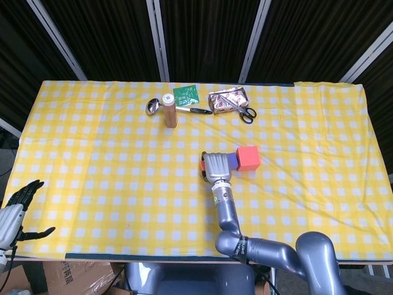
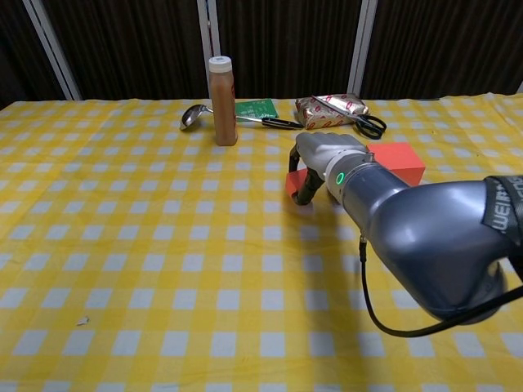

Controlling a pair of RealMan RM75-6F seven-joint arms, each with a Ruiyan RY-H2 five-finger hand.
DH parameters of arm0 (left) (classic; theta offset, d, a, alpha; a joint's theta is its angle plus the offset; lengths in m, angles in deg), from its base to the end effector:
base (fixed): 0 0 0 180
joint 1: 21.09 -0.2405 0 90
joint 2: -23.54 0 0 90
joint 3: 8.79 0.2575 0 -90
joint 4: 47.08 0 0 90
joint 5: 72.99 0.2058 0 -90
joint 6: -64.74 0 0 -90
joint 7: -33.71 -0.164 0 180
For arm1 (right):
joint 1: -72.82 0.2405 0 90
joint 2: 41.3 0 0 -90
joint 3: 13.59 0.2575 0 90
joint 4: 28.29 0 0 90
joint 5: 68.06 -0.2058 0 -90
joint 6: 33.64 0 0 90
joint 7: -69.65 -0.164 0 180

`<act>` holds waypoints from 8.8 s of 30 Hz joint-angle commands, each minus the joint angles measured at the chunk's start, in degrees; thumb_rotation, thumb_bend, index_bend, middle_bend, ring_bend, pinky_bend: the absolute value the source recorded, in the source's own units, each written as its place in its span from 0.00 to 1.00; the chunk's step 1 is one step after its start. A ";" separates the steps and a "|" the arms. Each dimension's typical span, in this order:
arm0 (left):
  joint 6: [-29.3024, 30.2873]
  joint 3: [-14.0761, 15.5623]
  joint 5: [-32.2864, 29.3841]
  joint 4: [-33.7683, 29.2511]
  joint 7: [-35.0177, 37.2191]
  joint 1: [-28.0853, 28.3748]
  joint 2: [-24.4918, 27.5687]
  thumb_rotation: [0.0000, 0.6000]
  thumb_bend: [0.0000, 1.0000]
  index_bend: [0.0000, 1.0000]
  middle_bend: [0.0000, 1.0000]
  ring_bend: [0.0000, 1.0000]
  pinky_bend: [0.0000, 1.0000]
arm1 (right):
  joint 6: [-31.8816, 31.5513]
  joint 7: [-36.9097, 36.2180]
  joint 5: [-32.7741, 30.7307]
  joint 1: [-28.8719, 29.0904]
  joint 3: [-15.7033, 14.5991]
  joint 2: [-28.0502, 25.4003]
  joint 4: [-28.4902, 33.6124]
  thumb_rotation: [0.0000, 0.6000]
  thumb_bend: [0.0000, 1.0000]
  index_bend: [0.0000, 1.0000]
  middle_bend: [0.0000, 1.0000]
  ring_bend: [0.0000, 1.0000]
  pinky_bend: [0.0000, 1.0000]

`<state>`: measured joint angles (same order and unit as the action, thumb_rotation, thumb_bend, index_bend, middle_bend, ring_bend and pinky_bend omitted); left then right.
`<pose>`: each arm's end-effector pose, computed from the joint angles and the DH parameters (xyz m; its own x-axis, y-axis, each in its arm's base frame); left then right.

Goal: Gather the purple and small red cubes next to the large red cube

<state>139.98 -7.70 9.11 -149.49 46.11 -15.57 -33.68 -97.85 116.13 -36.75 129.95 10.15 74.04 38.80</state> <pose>-0.3085 0.1829 0.1529 0.1170 0.2232 0.9677 0.9845 0.1019 -0.1425 -0.0709 -0.3920 -0.1083 0.4079 -0.2875 0.8666 -0.9111 -0.0670 0.4066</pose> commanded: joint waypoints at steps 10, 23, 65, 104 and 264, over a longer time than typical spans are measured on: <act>0.05 -0.04 -0.14 -0.01 -0.24 -0.02 -0.09 1.00 0.02 0.00 0.00 0.00 0.00 | 0.25 0.22 -0.33 -1.07 -0.40 -0.26 -0.32 1.00 0.49 0.52 1.00 1.00 0.95; 0.00 -0.04 -0.13 -0.09 -0.21 0.01 -0.04 1.00 0.03 0.00 0.00 0.00 0.00 | 0.51 0.38 0.14 -1.84 -0.93 -0.37 -0.25 1.00 0.49 0.38 1.00 1.00 0.95; 0.67 -0.01 0.16 0.04 -1.03 -0.22 -0.40 1.00 0.03 0.00 0.00 0.00 0.00 | -7.57 6.98 -0.09 -6.26 -6.78 -5.54 21.74 1.00 0.49 0.16 1.00 1.00 0.95; 0.26 -0.03 -0.19 -0.27 -0.49 -0.14 -0.04 1.00 0.03 0.00 0.00 0.00 0.00 | -5.14 6.73 -3.96 -6.93 -5.41 -3.12 11.49 1.00 0.49 0.12 1.00 1.00 0.95; 0.31 0.36 0.60 -0.91 0.03 -0.18 0.41 1.00 0.03 0.00 0.00 0.00 0.00 | -11.00 11.62 -4.79 -7.62 -6.27 -6.45 20.02 1.00 0.49 0.10 1.00 1.00 0.95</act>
<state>140.29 -7.34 9.71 -150.41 46.14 -15.75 -33.26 -108.83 127.71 -41.50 122.36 3.90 67.61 58.80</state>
